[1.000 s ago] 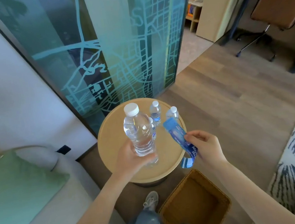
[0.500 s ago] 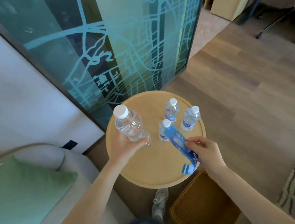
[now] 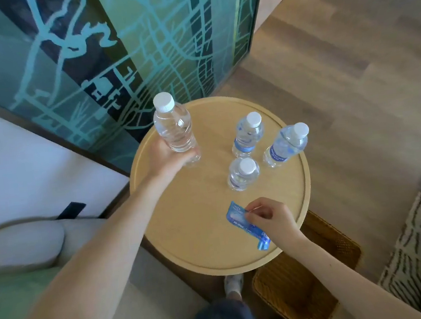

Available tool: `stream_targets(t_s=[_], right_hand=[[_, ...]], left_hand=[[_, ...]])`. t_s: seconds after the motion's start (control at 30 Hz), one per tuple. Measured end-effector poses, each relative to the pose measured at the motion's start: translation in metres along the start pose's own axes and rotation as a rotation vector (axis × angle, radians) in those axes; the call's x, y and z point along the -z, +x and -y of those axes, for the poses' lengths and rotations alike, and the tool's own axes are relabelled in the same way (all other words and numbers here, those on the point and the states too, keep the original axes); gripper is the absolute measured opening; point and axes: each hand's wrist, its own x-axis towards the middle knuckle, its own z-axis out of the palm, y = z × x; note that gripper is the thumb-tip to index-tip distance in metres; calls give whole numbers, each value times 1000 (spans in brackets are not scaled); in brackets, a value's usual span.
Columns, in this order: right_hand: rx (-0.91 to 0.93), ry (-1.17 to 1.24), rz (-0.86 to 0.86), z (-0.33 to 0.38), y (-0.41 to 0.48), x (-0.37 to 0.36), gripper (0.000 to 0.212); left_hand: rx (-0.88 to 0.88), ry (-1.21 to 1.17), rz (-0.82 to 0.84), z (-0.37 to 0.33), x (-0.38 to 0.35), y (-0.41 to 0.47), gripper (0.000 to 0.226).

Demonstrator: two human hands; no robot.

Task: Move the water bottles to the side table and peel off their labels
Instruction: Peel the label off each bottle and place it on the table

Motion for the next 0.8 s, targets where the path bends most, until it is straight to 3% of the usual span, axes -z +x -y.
stream_targets(t_s=[0.17, 0.27, 0.53, 0.8], right_hand=[[-16, -105, 3, -40, 32, -26, 24], [4, -227, -38, -62, 45, -31, 15], [328, -610, -202, -84, 54, -35, 18], [563, -671, -304, -98, 67, -32, 30]], left_hand=[[1, 50, 75, 12, -11, 17, 15], [34, 52, 74, 22, -20, 29, 19], [44, 26, 35, 47, -39, 68, 25], [-59, -18, 7, 41, -61, 122, 24]])
